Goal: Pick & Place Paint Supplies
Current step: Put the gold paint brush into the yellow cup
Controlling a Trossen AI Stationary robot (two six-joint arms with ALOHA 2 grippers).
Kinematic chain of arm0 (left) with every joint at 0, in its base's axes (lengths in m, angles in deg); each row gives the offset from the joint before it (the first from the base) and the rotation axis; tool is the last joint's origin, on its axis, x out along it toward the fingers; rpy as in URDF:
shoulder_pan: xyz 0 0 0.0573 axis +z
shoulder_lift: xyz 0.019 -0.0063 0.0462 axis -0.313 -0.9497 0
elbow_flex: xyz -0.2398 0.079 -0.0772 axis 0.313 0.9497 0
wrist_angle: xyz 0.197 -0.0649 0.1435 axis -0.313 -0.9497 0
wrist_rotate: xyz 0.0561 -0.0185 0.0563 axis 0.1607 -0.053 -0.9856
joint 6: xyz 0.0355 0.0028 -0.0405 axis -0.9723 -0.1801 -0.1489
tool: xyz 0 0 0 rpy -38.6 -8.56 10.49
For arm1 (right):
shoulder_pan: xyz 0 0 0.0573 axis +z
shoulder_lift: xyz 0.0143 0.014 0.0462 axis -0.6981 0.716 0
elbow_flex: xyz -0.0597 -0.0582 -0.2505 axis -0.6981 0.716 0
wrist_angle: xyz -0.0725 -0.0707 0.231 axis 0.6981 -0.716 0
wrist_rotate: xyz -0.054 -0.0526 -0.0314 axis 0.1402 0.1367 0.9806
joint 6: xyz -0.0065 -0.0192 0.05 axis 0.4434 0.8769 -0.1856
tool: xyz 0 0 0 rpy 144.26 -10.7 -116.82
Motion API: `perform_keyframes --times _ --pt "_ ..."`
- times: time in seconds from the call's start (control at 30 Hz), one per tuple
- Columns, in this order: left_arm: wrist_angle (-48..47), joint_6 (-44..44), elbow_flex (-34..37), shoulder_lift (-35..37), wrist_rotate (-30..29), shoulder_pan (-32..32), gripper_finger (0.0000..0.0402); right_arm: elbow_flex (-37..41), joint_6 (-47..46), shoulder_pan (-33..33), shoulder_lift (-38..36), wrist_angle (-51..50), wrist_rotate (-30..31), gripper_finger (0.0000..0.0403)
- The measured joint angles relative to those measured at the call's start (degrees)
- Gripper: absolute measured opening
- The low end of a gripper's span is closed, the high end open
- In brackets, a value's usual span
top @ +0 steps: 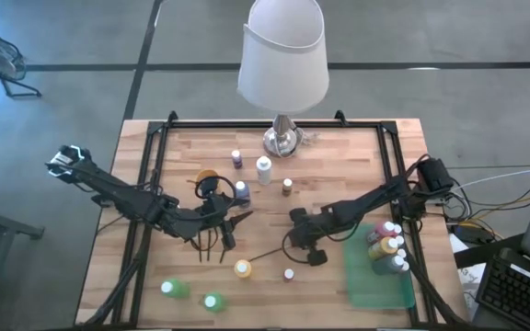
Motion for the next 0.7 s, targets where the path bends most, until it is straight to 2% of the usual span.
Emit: perform_keyframes --times 0.53,0.7 --pt "0.0 4.06 0.0 0.0 0.47 0.85 0.0147 -1.72 6.19 0.0 -3.01 -3.83 2.29 0.0008" --pt "-0.31 6.43 -0.08 0.1 7.92 3.37 0.0147 -5.86 9.19 0.0 -3.22 -11.64 7.87 0.0008"
